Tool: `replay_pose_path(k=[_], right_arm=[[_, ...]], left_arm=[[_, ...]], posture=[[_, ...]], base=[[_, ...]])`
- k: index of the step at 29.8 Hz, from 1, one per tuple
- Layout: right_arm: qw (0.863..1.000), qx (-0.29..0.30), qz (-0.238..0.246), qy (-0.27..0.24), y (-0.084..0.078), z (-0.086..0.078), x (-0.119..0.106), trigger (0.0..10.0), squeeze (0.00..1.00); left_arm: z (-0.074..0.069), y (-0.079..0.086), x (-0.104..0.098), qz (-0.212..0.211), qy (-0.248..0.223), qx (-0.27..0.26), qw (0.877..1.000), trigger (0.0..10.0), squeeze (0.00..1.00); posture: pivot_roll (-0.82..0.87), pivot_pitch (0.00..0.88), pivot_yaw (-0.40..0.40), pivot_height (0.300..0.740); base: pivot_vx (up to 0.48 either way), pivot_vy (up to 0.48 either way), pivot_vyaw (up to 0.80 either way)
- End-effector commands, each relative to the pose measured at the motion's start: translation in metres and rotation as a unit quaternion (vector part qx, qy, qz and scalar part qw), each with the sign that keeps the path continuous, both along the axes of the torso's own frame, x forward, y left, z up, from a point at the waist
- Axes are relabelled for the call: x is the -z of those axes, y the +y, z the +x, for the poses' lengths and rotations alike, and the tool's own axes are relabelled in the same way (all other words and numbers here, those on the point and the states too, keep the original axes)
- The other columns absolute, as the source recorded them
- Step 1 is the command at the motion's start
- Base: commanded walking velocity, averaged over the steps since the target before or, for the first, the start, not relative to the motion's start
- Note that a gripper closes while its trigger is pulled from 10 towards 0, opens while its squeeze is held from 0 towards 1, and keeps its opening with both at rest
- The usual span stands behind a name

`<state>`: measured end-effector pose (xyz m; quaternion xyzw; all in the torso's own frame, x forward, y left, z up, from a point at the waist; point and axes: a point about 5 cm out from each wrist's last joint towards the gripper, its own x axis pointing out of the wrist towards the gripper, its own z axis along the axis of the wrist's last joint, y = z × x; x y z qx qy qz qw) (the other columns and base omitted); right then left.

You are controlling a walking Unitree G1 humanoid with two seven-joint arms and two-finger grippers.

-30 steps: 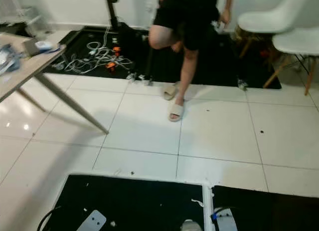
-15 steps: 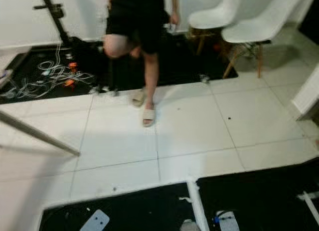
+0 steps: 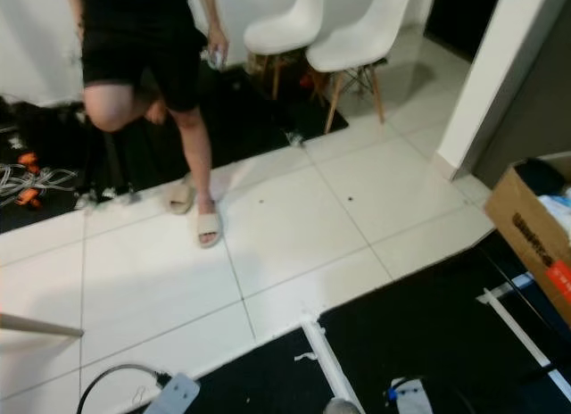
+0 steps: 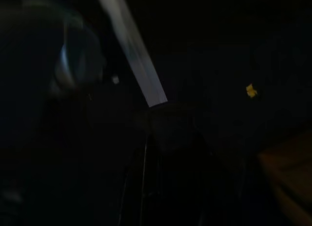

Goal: Picking trash to rubbish bin

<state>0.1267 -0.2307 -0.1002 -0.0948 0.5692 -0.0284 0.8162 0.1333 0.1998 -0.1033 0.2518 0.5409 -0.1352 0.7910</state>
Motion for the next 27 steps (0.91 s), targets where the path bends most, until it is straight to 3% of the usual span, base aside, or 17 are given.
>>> replay_pose_path(k=[1, 7, 11, 13, 17, 21, 23, 26, 27], right_arm=[[1.0, 0.001, 0.007, 0.014, 0.005, -0.01, 0.004, 10.0, 0.0], [0.999, 0.031, 0.011, 0.001, 0.003, -0.008, 0.003, 10.0, 0.0], [0.993, 0.107, 0.014, -0.043, -0.013, 0.003, -0.004, 10.0, 0.0], [0.992, 0.117, 0.014, -0.05, -0.015, 0.005, -0.006, 10.0, 0.0], [0.979, 0.176, 0.027, -0.102, -0.032, 0.021, -0.017, 10.0, 0.0], [0.951, 0.227, 0.076, -0.195, -0.044, 0.055, -0.037, 10.0, 0.0], [0.926, 0.253, 0.114, -0.256, -0.05, 0.076, -0.052, 10.0, 0.0], [0.918, 0.258, 0.124, -0.275, -0.053, 0.083, -0.058, 10.0, 0.0], [0.897, 0.265, 0.141, -0.325, -0.061, 0.102, -0.076, 10.0, 0.0]], left_arm=[[-0.01, 0.002, 0.003, 0.004, 0.02, -0.001, 1.0, 10.0, 0.0], [-0.01, 0.002, 0.003, 0.004, 0.019, 0.0, 1.0, 10.0, 0.0], [-0.009, 0.002, 0.003, 0.004, 0.018, -0.001, 1.0, 10.0, 0.0], [-0.009, 0.002, 0.003, 0.004, 0.018, -0.001, 1.0, 10.0, 0.0], [-0.009, 0.003, 0.003, 0.005, 0.019, 0.0, 1.0, 10.0, 0.0], [-0.009, 0.003, 0.003, 0.006, 0.018, -0.001, 1.0, 10.0, 0.0], [-0.009, 0.003, 0.002, 0.007, 0.018, -0.001, 1.0, 10.0, 0.0], [-0.008, 0.004, 0.002, 0.007, 0.018, -0.001, 1.0, 10.0, 0.0], [-0.008, 0.004, 0.002, 0.007, 0.019, 0.0, 1.0, 10.0, 0.0]], posture=[[-0.01, 0.086, 0.064, 0.74], [-0.01, 0.083, 0.065, 0.74], [-0.01, 0.083, 0.065, 0.74], [-0.01, 0.083, 0.065, 0.74], [0.0, 0.082, 0.066, 0.74], [0.0, 0.082, 0.066, 0.74], [0.0, 0.084, 0.067, 0.74], [0.0, 0.084, 0.067, 0.74], [0.0, 0.084, 0.067, 0.74]], base=[[0.0, 0.0, -0.74], [0.0, 0.0, -0.74], [0.0, 0.0, -0.75], [0.0, 0.0, -0.76], [0.0, 0.0, -0.75], [0.0, 0.0, -0.76], [0.0, 0.0, -0.76], [0.0, 0.0, -0.76], [0.0, 0.0, -0.76]])
